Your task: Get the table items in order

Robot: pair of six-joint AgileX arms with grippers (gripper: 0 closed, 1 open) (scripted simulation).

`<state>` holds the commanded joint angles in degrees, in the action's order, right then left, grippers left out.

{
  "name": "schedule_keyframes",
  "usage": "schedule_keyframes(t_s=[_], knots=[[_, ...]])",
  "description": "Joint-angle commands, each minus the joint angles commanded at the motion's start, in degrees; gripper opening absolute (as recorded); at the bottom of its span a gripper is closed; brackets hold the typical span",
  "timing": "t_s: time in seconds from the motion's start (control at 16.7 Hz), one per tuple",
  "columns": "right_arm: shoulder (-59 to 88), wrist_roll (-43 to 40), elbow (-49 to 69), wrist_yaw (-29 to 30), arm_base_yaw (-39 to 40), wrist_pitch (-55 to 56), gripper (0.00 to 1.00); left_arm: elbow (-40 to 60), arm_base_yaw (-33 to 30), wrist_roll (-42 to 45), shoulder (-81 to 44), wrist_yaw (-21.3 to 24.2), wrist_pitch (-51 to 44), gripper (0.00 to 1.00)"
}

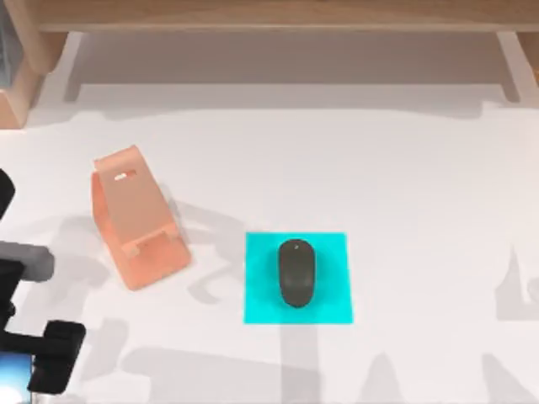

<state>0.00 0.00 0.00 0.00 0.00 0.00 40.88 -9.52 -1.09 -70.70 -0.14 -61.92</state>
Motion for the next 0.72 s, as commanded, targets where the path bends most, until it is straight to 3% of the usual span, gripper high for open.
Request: schedule_keyframes(t_s=[0.3,0.72], knots=[[0.0,0.0,0.0,0.0,0.0,0.0,1.0,-4.04,7.64,-10.52,3.79,0.18,1.63,1.0],[0.0,0.0,0.0,0.0,0.0,0.0,1.0,-4.32,7.99,-11.13,3.9,0.16,1.97,1.0]])
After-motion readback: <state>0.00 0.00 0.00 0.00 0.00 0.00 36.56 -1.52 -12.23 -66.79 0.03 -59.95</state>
